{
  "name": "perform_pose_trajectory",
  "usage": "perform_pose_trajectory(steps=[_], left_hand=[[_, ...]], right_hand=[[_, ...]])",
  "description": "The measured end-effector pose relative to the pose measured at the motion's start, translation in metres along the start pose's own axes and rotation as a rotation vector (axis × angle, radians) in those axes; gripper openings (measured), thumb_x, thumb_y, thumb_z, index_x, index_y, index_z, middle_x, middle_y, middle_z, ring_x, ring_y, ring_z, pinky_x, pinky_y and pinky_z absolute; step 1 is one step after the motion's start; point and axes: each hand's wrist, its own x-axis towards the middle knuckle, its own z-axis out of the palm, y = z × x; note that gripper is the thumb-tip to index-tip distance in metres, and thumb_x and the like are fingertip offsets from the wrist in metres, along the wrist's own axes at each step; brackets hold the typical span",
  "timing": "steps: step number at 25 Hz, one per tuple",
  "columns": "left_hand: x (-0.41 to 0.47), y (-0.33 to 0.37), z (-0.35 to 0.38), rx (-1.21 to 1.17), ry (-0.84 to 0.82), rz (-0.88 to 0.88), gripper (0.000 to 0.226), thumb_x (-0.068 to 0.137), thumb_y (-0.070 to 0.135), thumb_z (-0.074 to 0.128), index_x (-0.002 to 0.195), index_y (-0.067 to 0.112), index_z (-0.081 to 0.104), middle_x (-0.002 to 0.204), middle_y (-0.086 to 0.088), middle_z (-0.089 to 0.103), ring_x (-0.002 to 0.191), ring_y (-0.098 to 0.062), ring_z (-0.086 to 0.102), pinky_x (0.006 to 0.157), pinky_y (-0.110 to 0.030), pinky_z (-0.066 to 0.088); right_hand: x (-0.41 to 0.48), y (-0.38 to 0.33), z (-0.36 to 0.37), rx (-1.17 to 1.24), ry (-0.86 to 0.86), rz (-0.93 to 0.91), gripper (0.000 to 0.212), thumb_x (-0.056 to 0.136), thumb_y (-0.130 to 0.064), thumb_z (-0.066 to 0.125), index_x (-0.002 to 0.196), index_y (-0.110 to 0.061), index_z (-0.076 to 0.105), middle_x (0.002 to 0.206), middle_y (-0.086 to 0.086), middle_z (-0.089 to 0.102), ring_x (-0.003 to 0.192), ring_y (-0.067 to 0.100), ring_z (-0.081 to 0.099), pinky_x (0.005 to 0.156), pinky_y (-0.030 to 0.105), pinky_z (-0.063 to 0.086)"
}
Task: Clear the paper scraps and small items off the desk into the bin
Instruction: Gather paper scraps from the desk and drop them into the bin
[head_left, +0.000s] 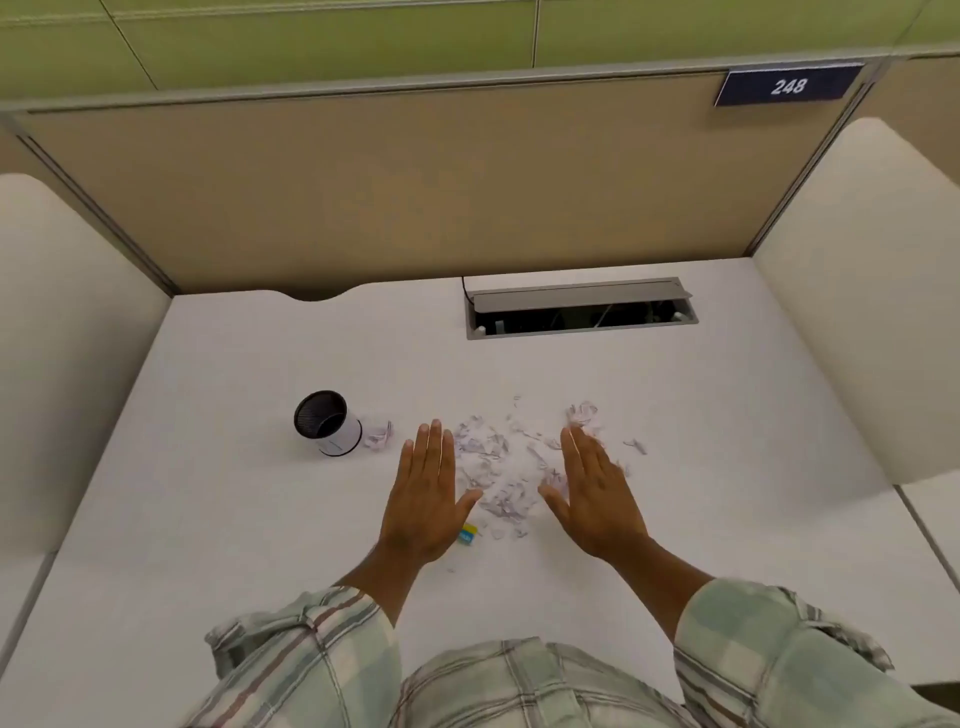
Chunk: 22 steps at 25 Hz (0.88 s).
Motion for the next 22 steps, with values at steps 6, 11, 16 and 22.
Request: perform_pose_trajectory(steps=[6,11,16,22], left_hand=[[0.024,0.029,0.009,-0.188,-0.159,-0.098,0.076,0.098,0.059,0.044,0.159,0.019,0.019,0.164,-0.009,0.028,0.151,-0.029,0.029,0.121,-0.043,0.033],[0.052,0.068,0.015,-0.278,-0.276,-0.211,0.085,0.087,0.068,0.056,0.152,0.022,0.026,0.16,-0.01,0.026,0.143,-0.035,0.035,0.103,-0.051,0.048],[0.073,0.11,0.023,-0.303,-0.3,-0.413,0.098,0.073,0.08,0.059,0.145,0.021,0.03,0.15,-0.013,0.03,0.131,-0.037,0.044,0.089,-0.049,0.053],[0.087,0.141,0.035,-0.274,-0.301,-0.38,0.088,0.075,0.076,0.062,0.14,0.024,0.035,0.147,-0.013,0.034,0.126,-0.036,0.049,0.085,-0.045,0.056]], right_hand=[[0.011,0.022,-0.004,0.163,-0.06,0.303,0.071,0.098,-0.05,0.052,0.156,-0.019,0.025,0.16,0.007,0.032,0.145,0.031,0.035,0.107,0.046,0.047],[0.039,0.057,-0.015,0.175,-0.07,0.393,0.069,0.096,-0.042,0.059,0.153,-0.018,0.029,0.156,0.009,0.032,0.14,0.032,0.038,0.097,0.049,0.053],[0.083,0.078,-0.019,0.162,-0.255,0.385,0.084,0.093,-0.048,0.065,0.159,-0.026,0.017,0.163,0.011,0.019,0.146,0.036,0.031,0.103,0.052,0.048],[0.128,0.089,-0.016,0.021,-0.446,0.189,0.101,0.084,-0.045,0.078,0.159,-0.042,0.009,0.168,0.009,0.005,0.147,0.039,0.03,0.108,0.053,0.045]])
